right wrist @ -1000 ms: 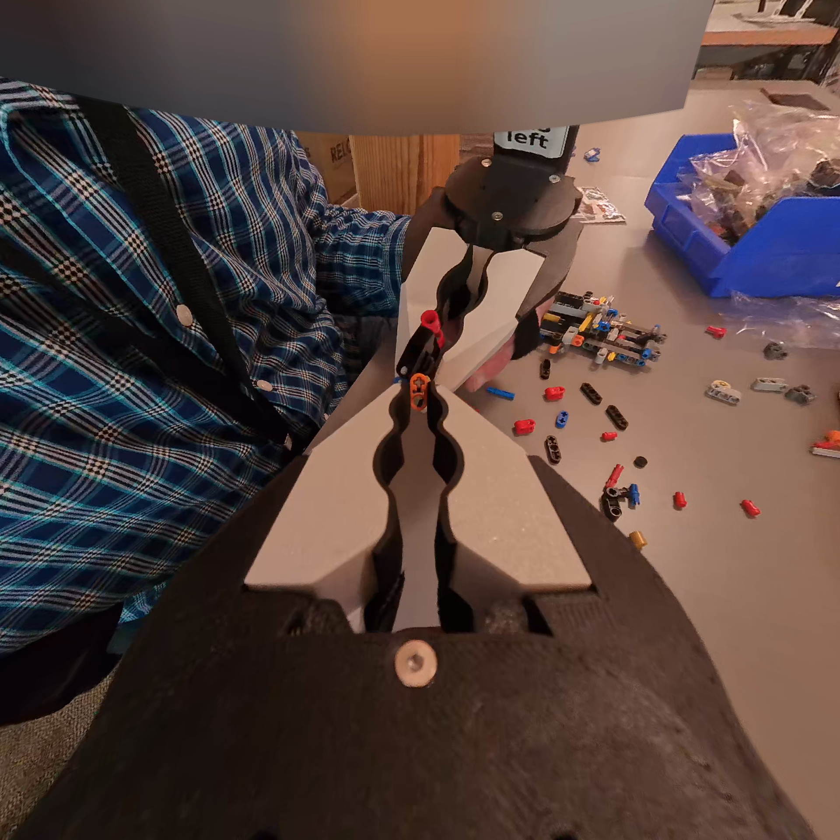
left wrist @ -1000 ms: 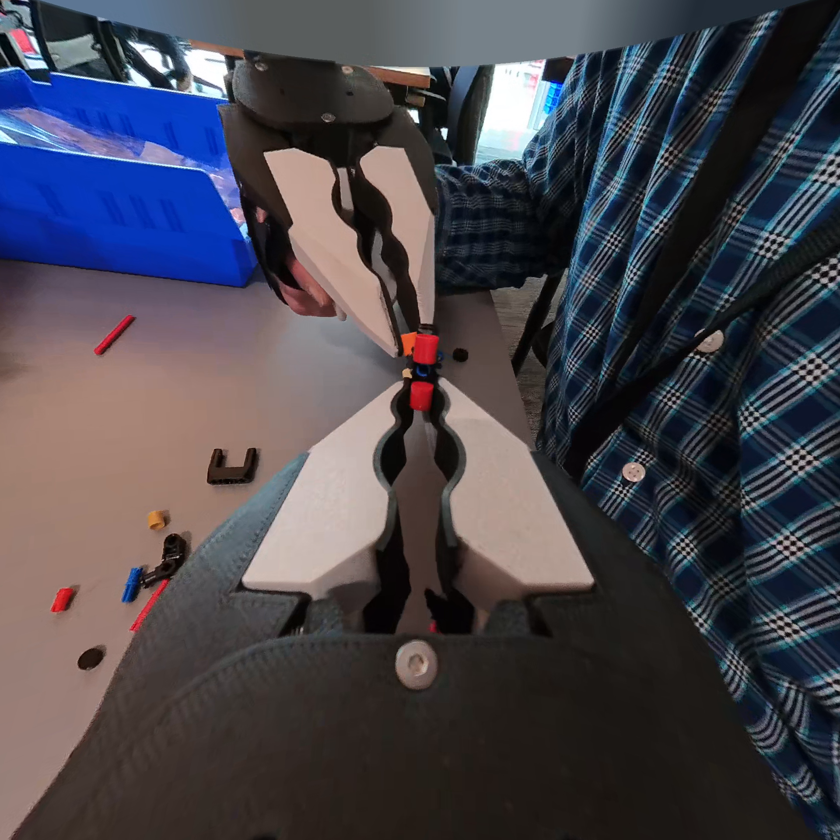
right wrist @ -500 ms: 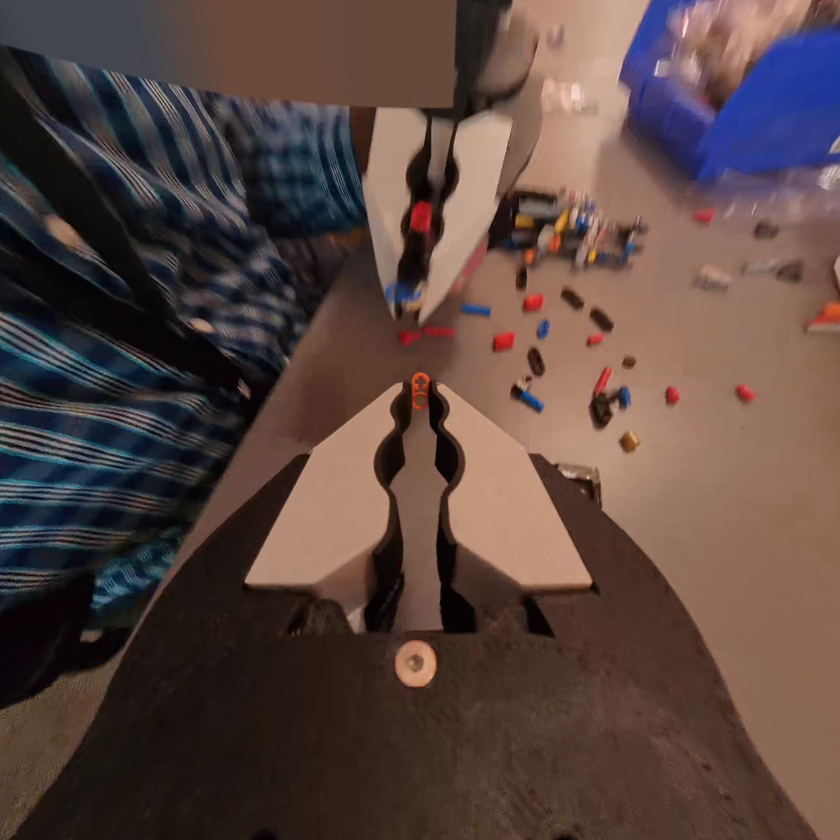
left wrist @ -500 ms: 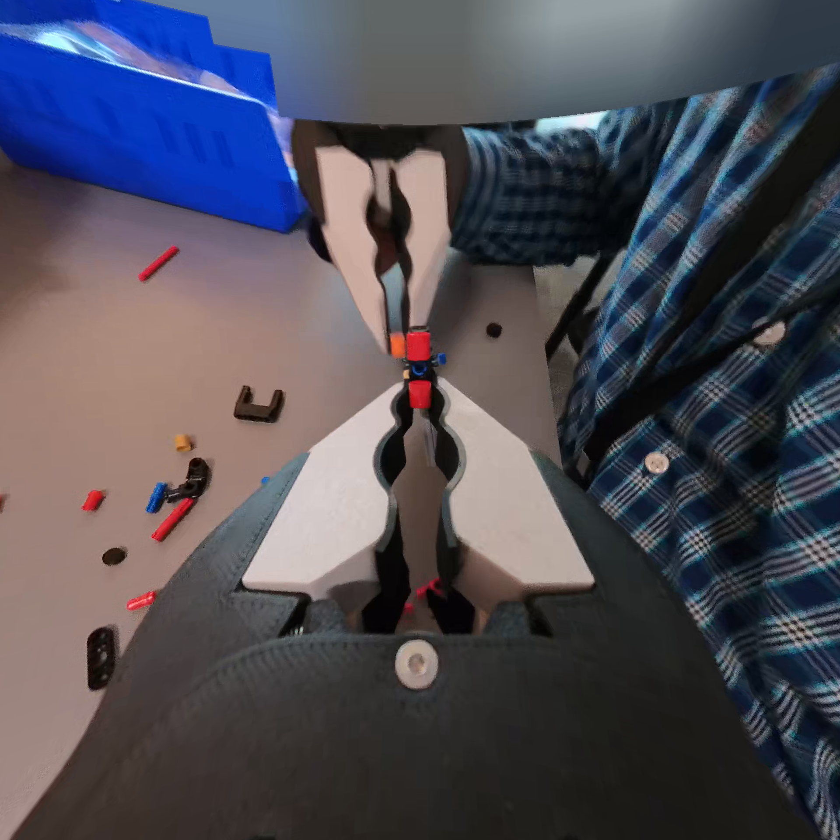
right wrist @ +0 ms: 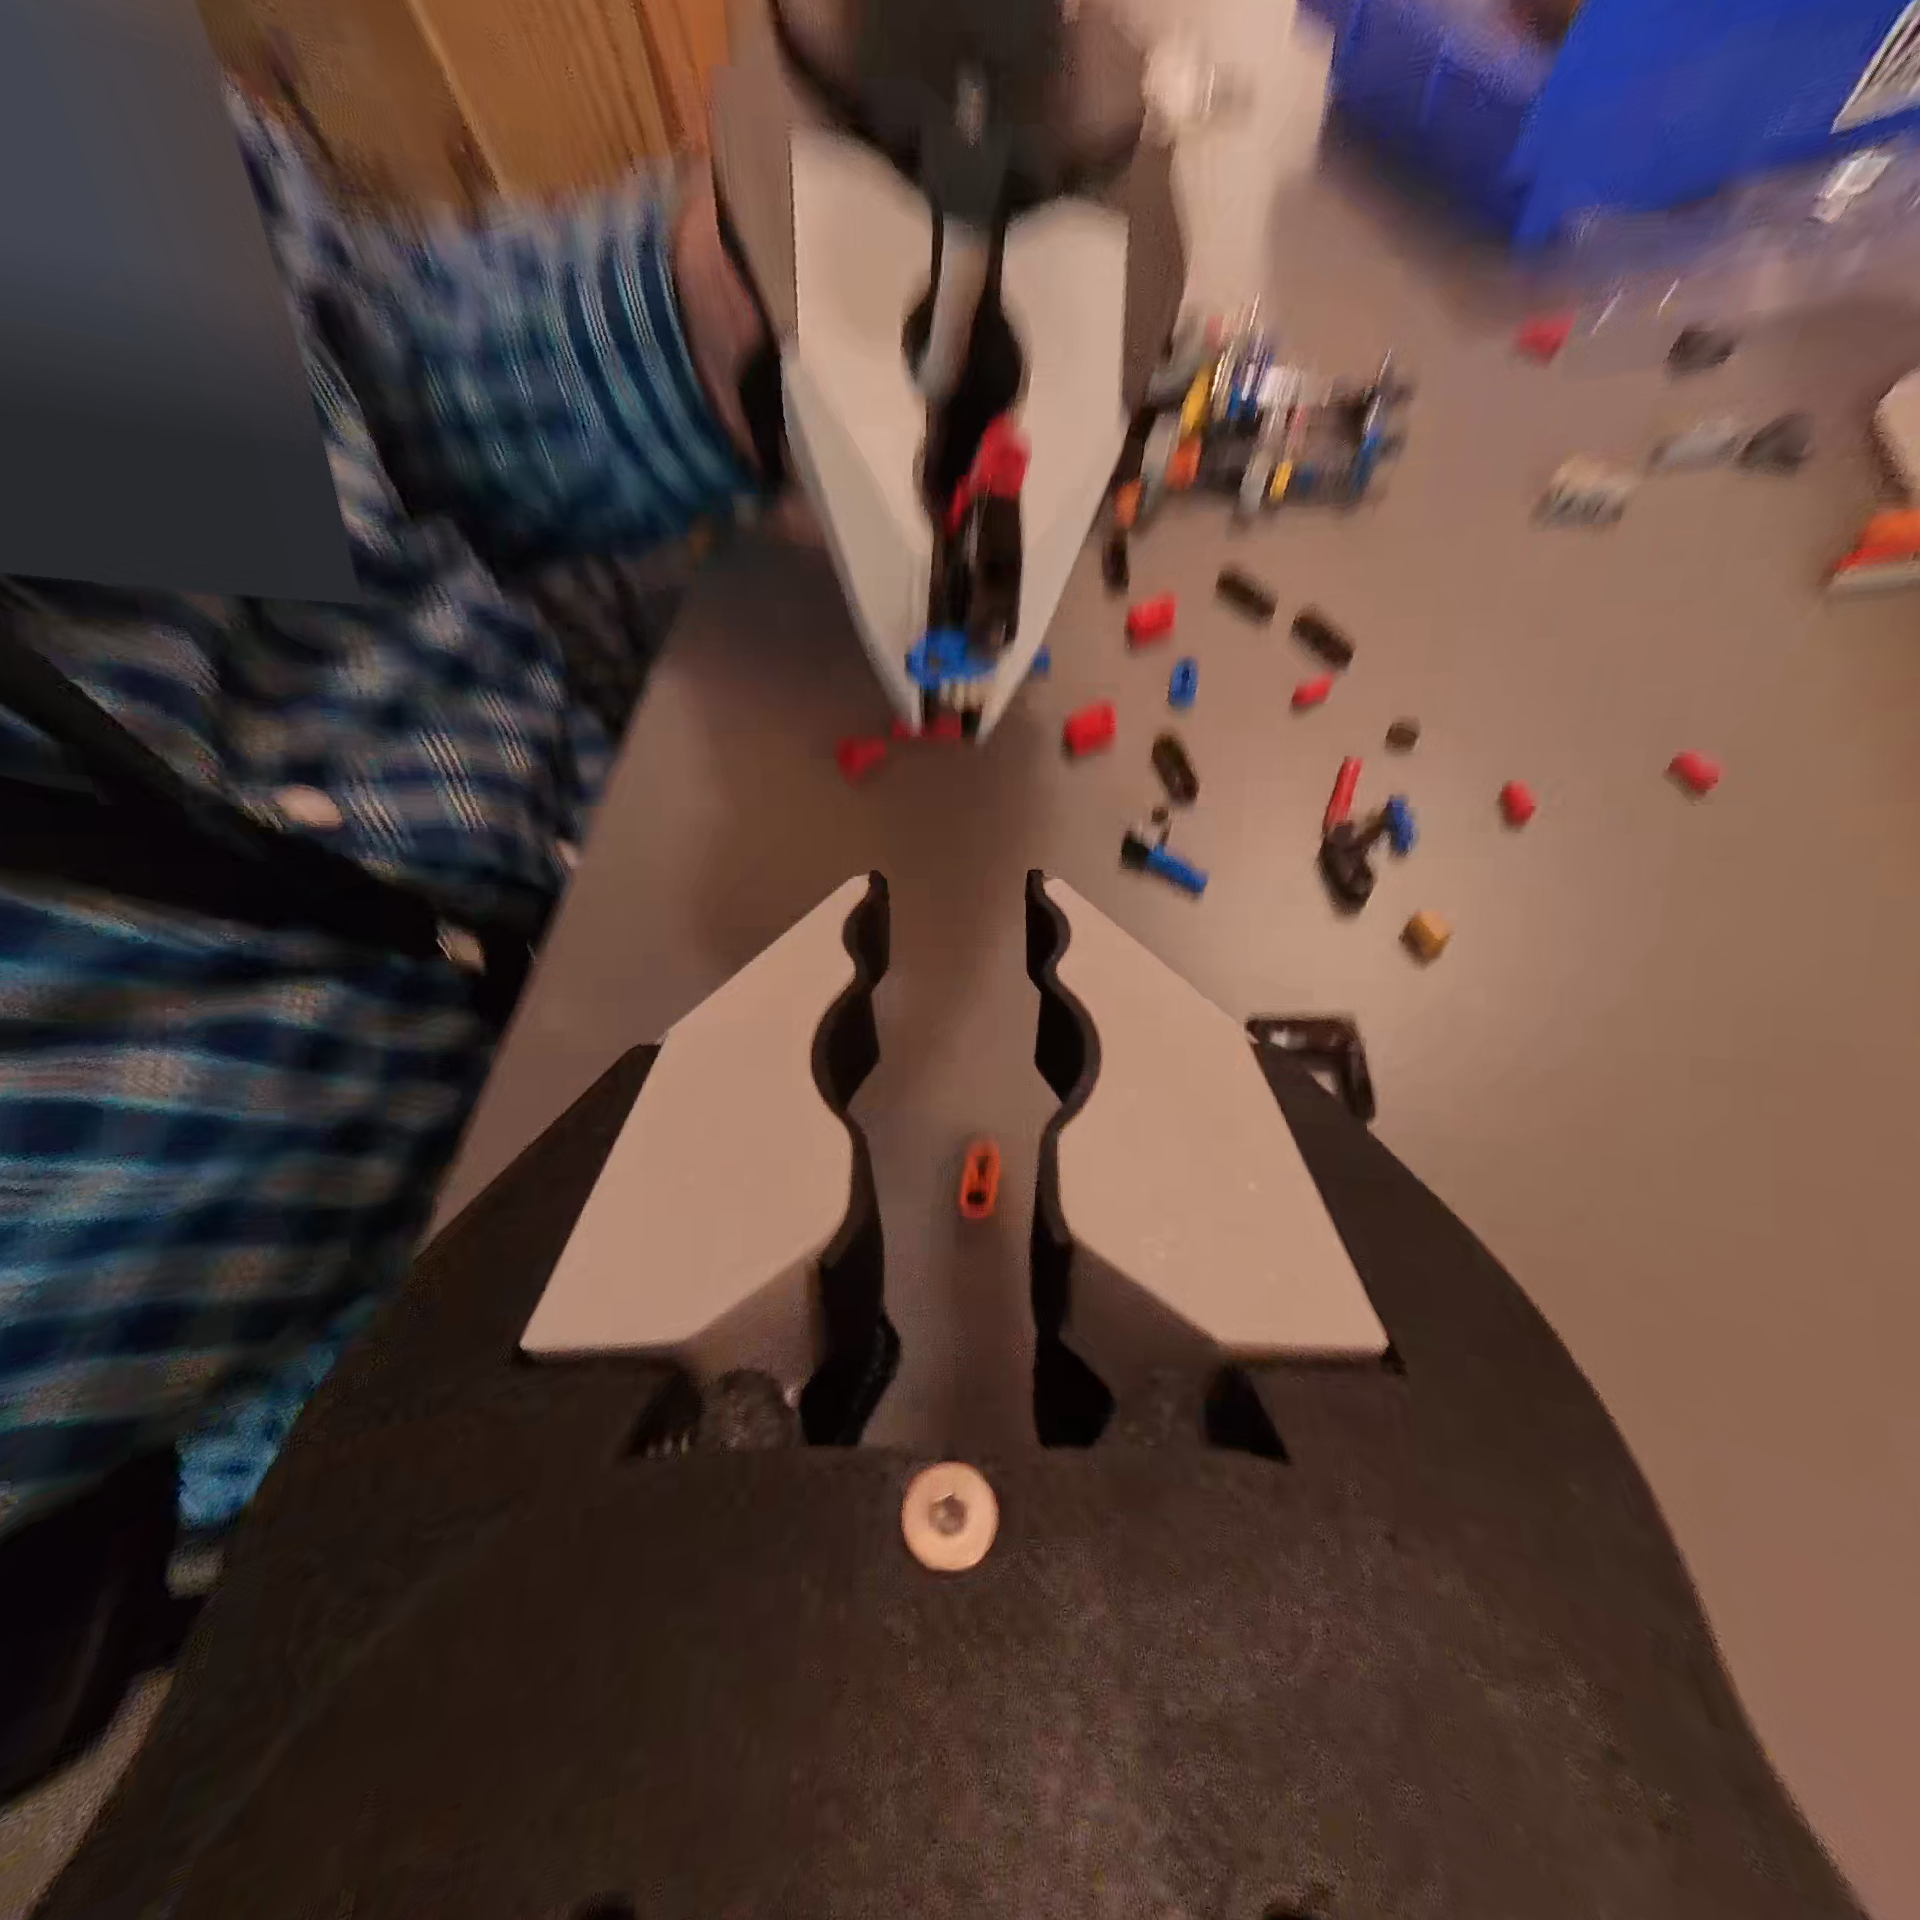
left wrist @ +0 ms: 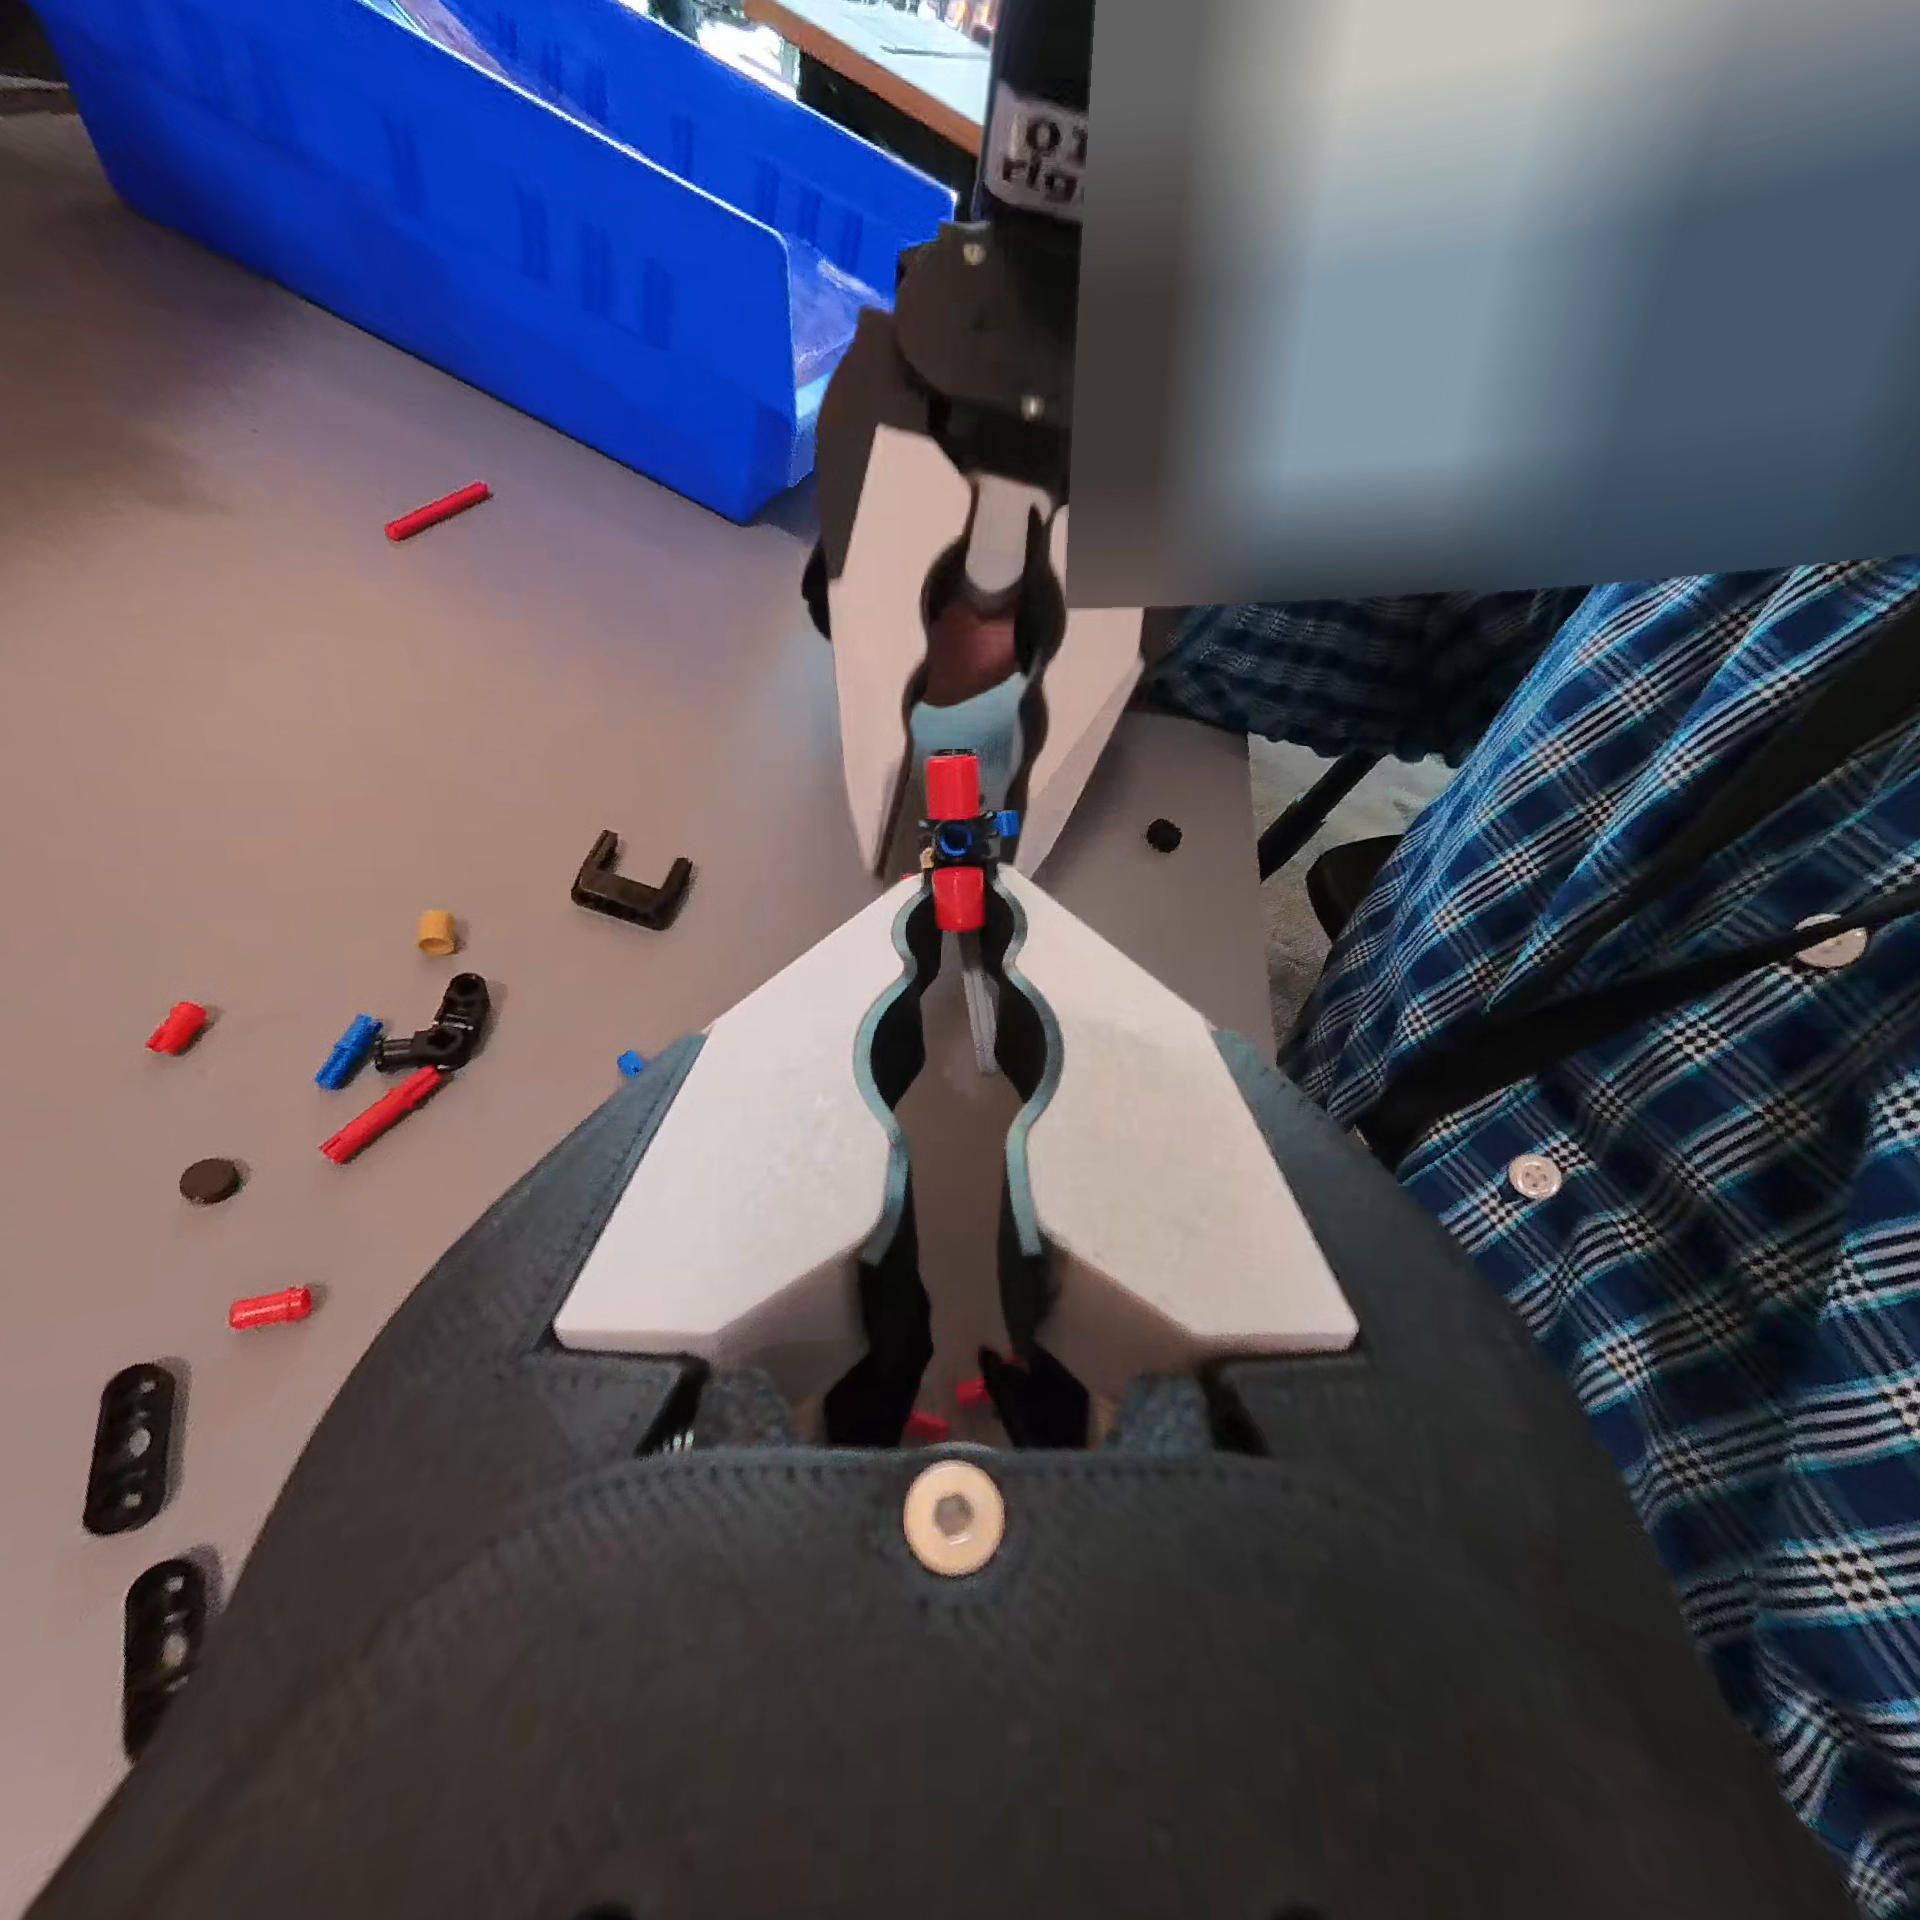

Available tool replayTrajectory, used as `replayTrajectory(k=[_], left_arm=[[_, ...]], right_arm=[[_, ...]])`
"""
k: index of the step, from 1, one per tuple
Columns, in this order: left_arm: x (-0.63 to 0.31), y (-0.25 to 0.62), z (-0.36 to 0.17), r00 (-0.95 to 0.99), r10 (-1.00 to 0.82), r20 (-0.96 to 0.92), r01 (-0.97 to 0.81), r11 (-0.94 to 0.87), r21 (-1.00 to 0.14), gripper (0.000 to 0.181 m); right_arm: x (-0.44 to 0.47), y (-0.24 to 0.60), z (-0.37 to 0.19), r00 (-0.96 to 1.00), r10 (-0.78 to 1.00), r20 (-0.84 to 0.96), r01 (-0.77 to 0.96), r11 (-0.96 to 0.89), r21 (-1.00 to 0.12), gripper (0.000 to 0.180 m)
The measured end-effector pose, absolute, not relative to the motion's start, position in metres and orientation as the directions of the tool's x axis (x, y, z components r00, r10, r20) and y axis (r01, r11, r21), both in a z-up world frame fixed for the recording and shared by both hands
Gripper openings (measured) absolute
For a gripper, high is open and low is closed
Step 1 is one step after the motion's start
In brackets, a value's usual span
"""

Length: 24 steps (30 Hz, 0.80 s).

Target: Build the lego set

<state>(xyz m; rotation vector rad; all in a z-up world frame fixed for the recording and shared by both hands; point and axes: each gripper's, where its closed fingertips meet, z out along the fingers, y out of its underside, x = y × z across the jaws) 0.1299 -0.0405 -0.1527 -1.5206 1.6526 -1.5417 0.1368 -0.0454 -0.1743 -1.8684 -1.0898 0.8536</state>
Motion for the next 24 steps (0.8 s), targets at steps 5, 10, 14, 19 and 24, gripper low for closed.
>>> replayTrajectory(k=[5,10,14,19,24], left_arm=[[0.134,-0.043,-0.141,-0.359,-0.852,0.382,-0.365,-0.248,-0.897,0.005],[0.137,-0.049,-0.137,-0.391,-0.840,0.376,-0.351,-0.242,-0.905,0.005],[0.138,-0.048,-0.137,-0.386,-0.843,0.375,-0.339,-0.248,-0.907,0.005],[0.137,-0.051,-0.134,-0.408,-0.833,0.375,-0.338,-0.243,-0.909,0.005],[0.139,-0.051,-0.133,-0.399,-0.841,0.366,-0.332,-0.239,-0.912,0.005]], right_arm=[[0.132,-0.034,-0.129,0.349,0.880,-0.323,0.081,-0.372,-0.925,0.028],[0.119,-0.036,-0.123,0.280,0.880,-0.384,0.013,-0.404,-0.915,0.019],[0.120,-0.036,-0.122,0.279,0.879,-0.387,0.000,-0.403,-0.915,0.014],[0.119,-0.040,-0.119,0.255,0.885,-0.390,-0.014,-0.400,-0.916,0.015],[0.121,-0.040,-0.117,0.253,0.884,-0.393,-0.032,-0.399,-0.917,0.014]])
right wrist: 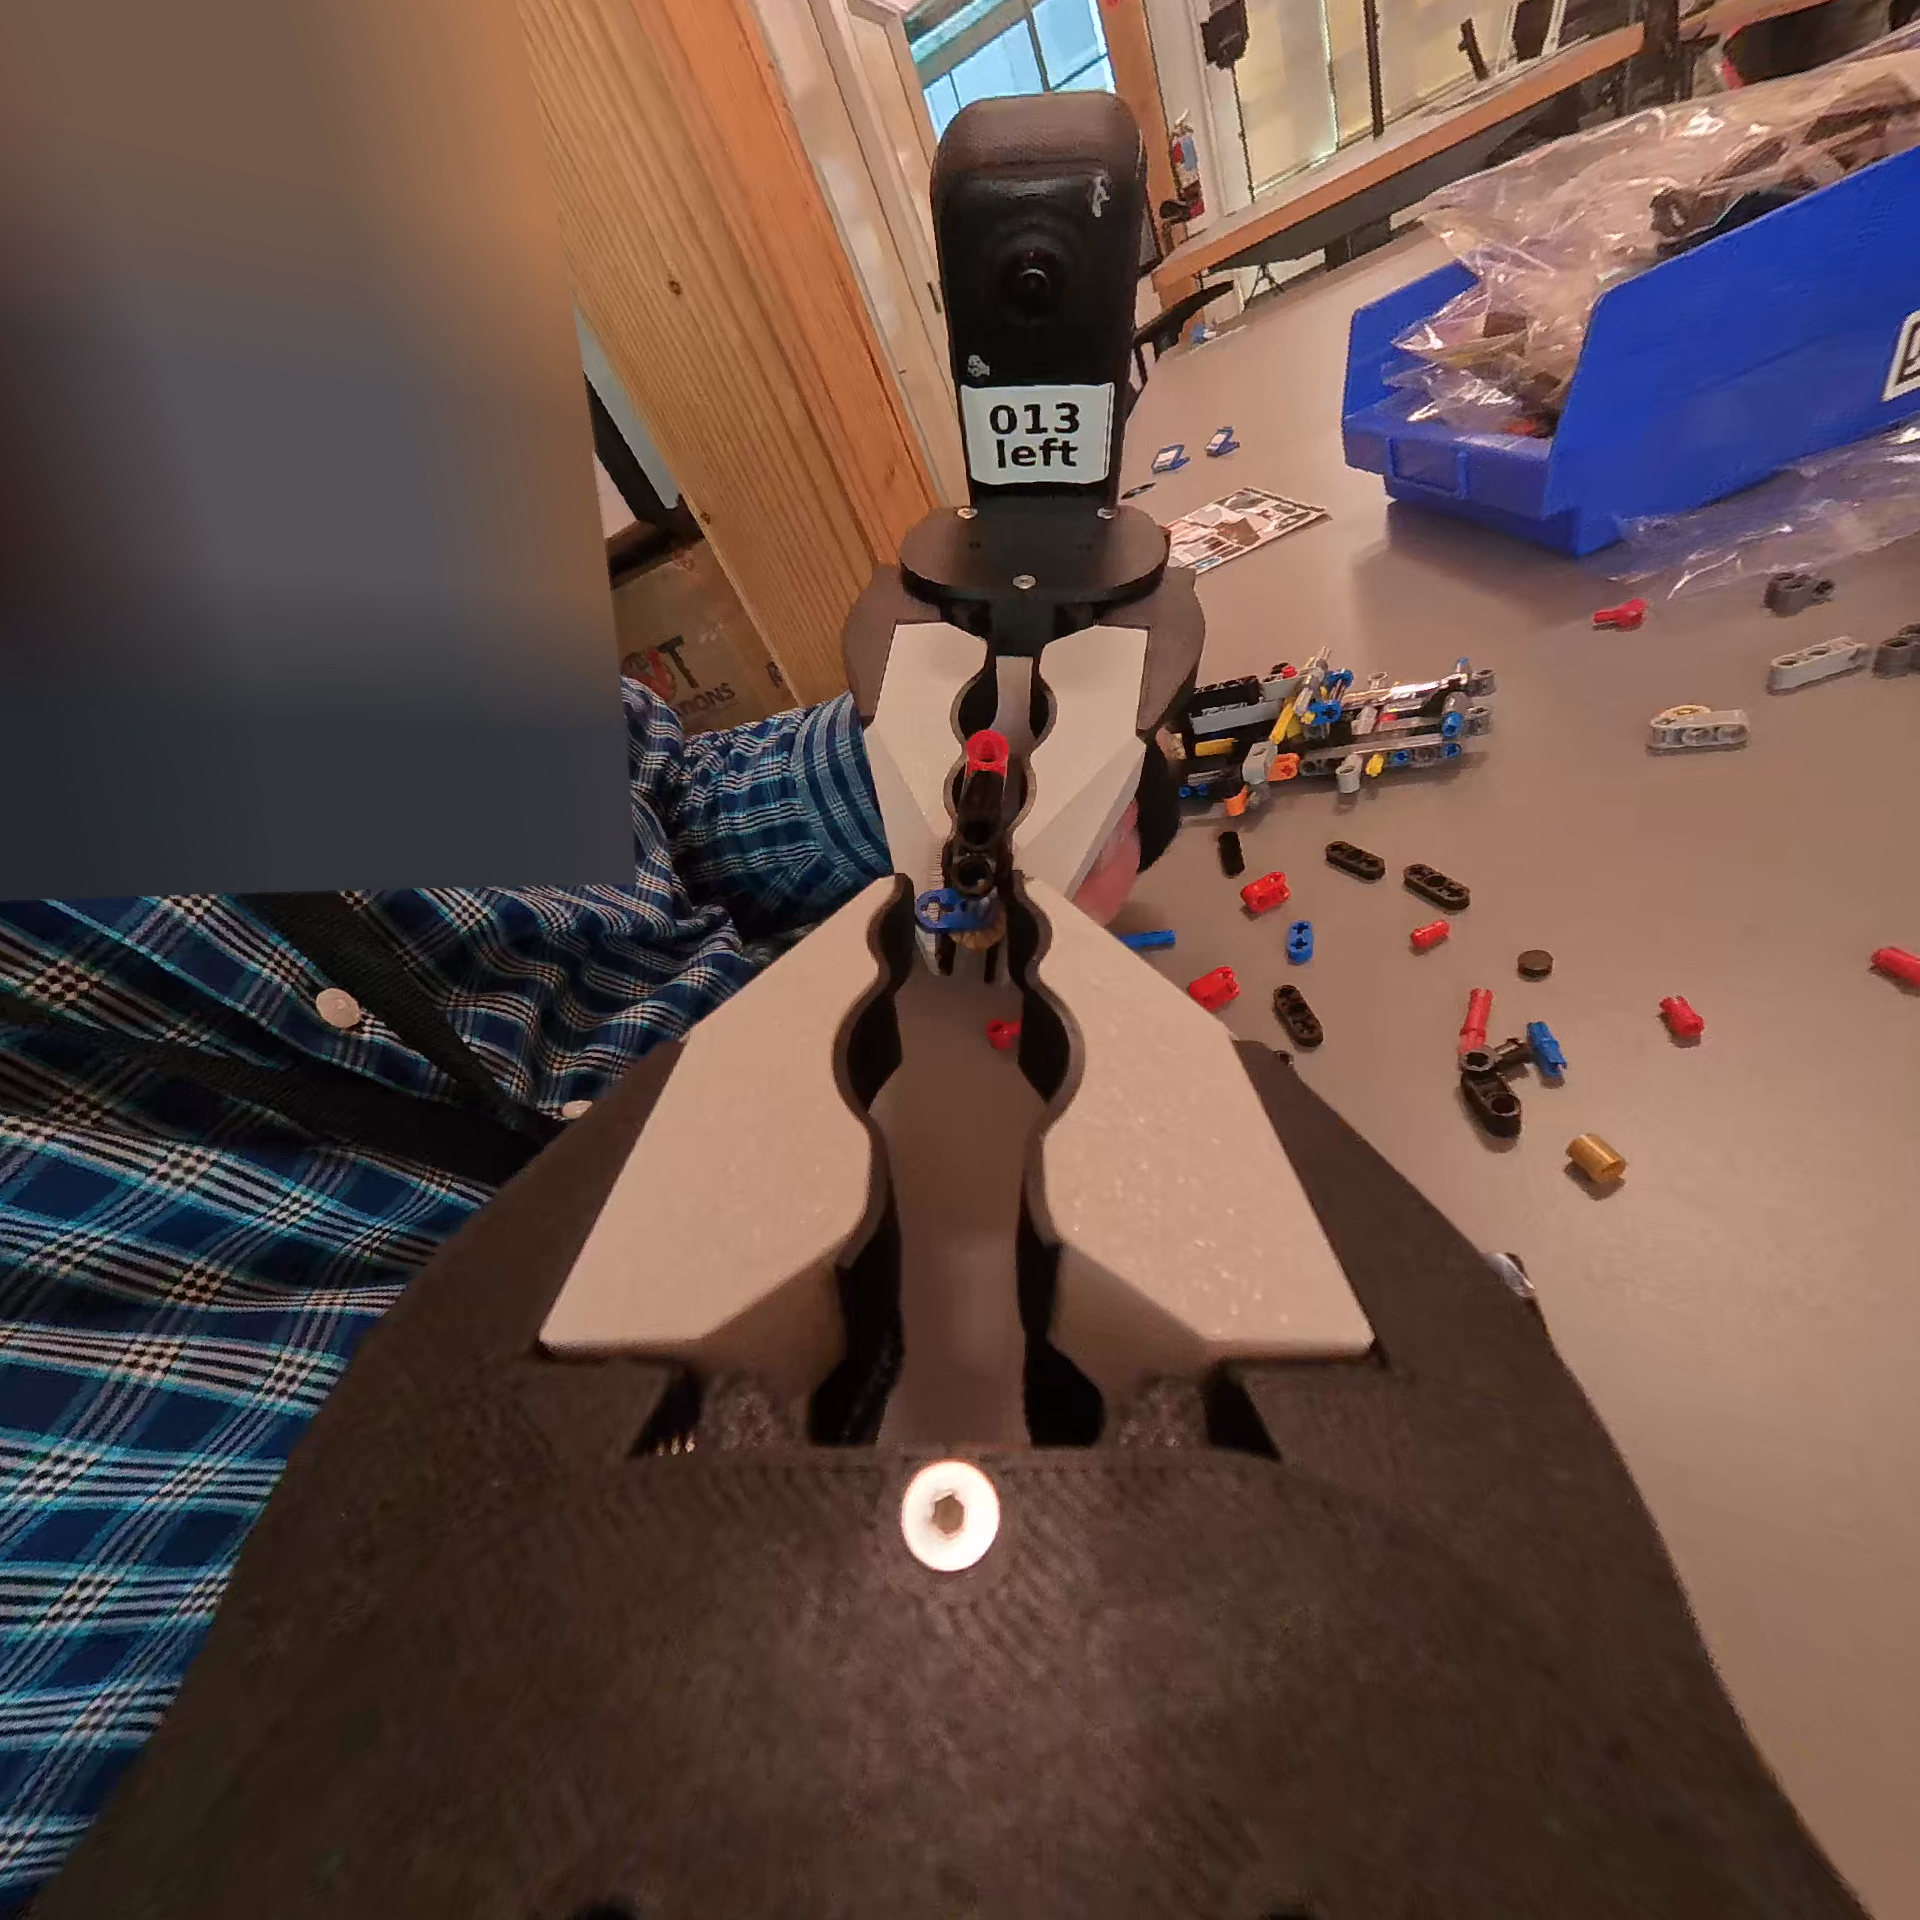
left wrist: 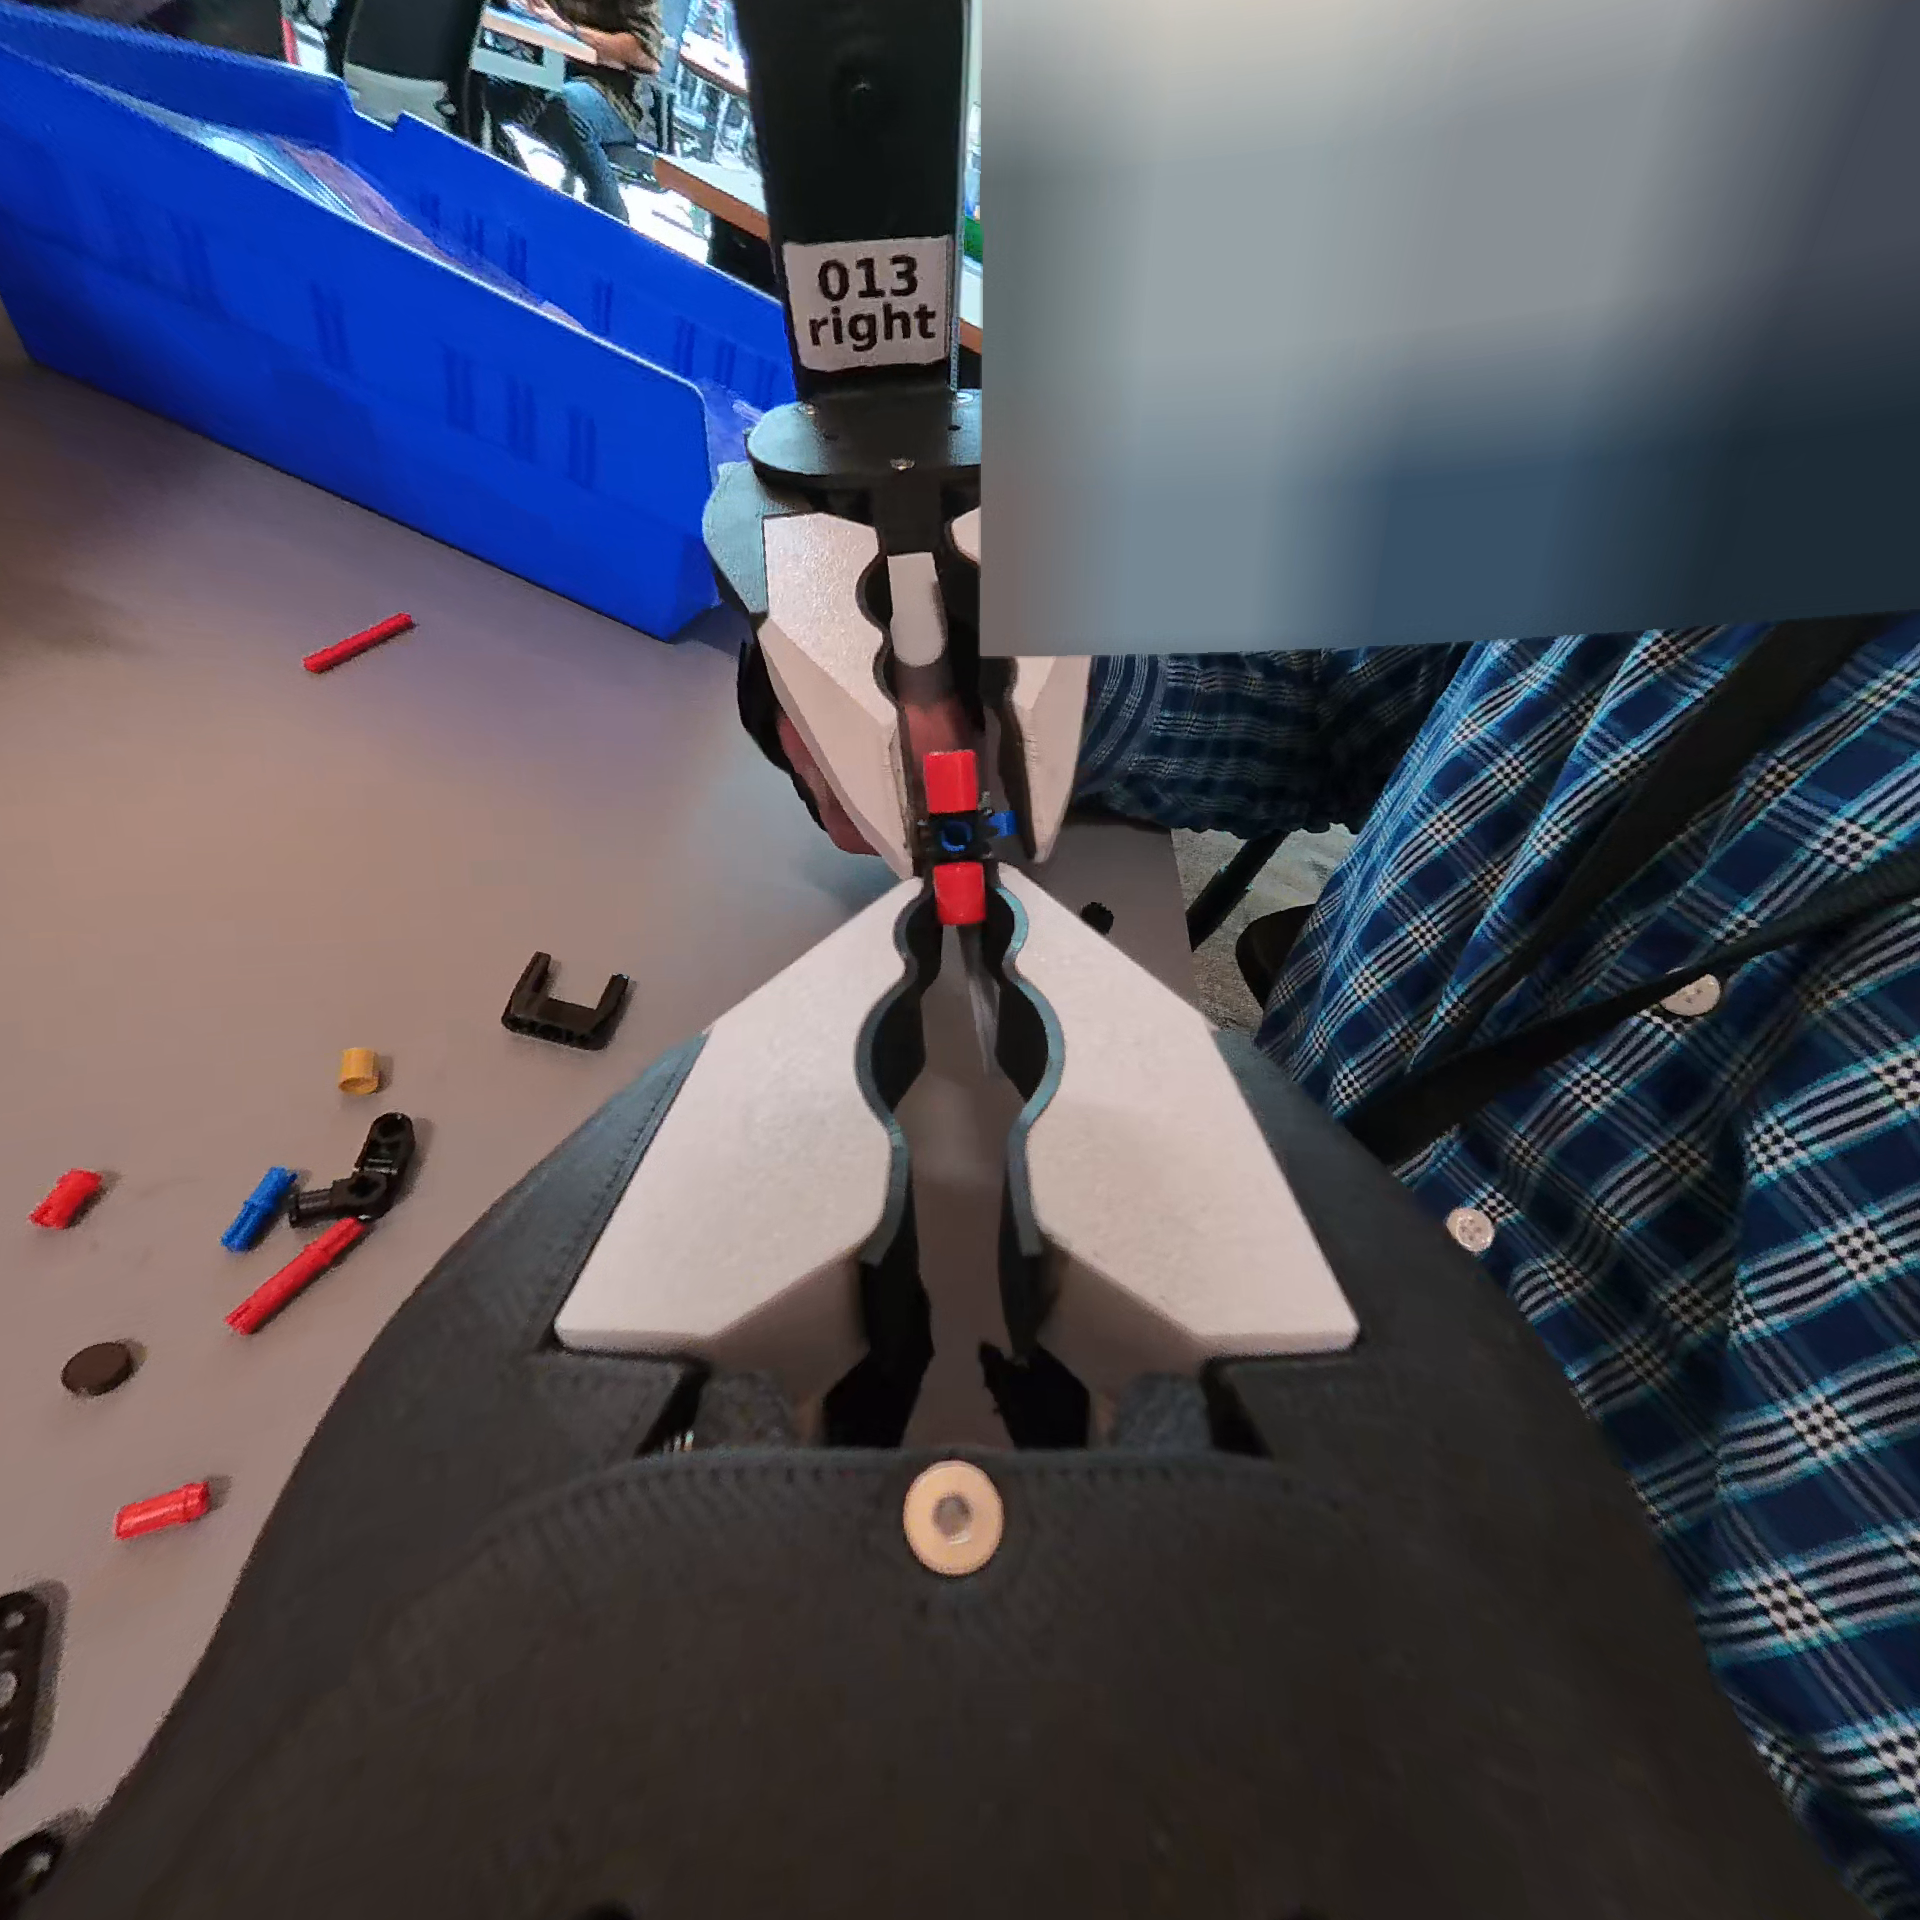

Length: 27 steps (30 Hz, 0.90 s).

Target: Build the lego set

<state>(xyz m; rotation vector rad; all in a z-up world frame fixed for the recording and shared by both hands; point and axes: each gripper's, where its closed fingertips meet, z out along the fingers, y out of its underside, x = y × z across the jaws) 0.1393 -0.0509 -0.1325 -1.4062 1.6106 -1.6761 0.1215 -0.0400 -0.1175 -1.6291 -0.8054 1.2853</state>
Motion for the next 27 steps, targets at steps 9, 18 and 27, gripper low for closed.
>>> replayTrajectory(k=[9,18,27], left_arm=[[0.143,-0.049,-0.124,-0.387,-0.859,0.336,-0.288,-0.234,-0.929,0.005],[0.147,-0.042,-0.119,-0.336,-0.880,0.336,-0.250,-0.260,-0.933,0.005],[0.151,-0.039,-0.112,-0.334,-0.869,0.364,-0.227,-0.301,-0.926,0.005]], right_arm=[[0.126,-0.039,-0.109,0.301,0.891,-0.340,-0.065,-0.337,-0.939,0.012],[0.132,-0.031,-0.102,0.366,0.858,-0.360,-0.151,-0.327,-0.933,0.011],[0.136,-0.028,-0.096,0.352,0.848,-0.396,-0.234,-0.330,-0.914,0.012]])
